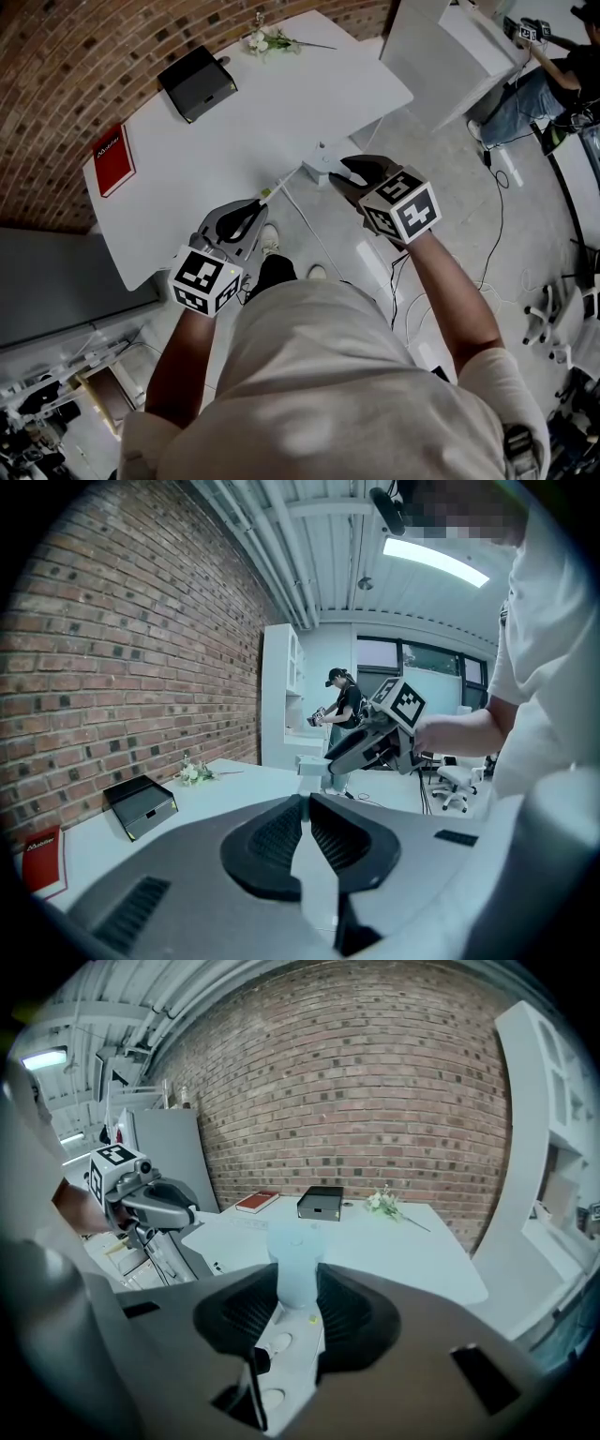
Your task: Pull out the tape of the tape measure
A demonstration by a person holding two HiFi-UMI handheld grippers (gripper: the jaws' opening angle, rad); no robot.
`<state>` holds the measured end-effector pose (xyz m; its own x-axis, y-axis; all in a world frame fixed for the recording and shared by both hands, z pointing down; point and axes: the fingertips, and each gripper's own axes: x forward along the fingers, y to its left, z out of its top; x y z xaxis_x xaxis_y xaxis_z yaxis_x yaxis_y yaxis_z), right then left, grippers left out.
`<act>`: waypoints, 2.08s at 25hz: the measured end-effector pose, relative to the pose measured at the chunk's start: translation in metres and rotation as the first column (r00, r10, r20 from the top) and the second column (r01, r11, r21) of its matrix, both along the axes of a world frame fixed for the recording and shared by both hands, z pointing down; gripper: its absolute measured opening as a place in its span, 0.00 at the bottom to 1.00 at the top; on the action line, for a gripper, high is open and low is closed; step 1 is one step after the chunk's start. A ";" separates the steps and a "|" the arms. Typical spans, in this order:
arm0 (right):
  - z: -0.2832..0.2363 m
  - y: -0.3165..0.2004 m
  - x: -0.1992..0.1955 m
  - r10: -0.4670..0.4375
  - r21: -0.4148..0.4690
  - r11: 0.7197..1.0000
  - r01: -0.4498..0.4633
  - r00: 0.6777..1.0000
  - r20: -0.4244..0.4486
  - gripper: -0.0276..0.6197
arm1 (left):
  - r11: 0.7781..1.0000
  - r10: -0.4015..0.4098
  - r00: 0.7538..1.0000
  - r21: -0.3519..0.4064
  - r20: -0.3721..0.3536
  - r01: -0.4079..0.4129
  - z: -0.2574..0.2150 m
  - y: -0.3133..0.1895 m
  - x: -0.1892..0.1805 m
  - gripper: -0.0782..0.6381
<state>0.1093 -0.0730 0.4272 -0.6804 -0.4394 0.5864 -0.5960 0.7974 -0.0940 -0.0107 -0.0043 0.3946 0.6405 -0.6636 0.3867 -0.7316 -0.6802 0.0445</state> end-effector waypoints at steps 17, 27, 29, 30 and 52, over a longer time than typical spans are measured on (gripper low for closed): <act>0.010 -0.015 0.011 0.036 -0.016 0.999 -0.036 0.999 -0.002 0.25 | 1.000 -0.021 1.000 -0.014 0.006 0.021 0.004 0.005 -0.010 0.15; 0.020 -0.030 0.030 0.086 -0.029 0.996 -0.086 0.996 -0.007 0.25 | 0.999 -0.029 1.000 -0.023 0.013 0.029 0.008 0.006 -0.014 0.15; 0.021 -0.030 0.031 0.088 -0.030 0.996 -0.088 0.996 -0.008 0.25 | 0.999 -0.026 1.000 -0.024 0.016 0.026 0.009 0.006 -0.013 0.15; 0.020 -0.031 0.031 0.089 -0.030 0.996 -0.090 0.996 -0.007 0.25 | 0.999 -0.025 1.000 -0.025 0.015 0.026 0.009 0.006 -0.012 0.15; 0.021 -0.053 0.054 0.154 -0.023 0.988 -0.154 0.988 -0.025 0.25 | 0.999 -0.033 0.999 -0.040 0.024 0.034 0.007 0.012 -0.025 0.15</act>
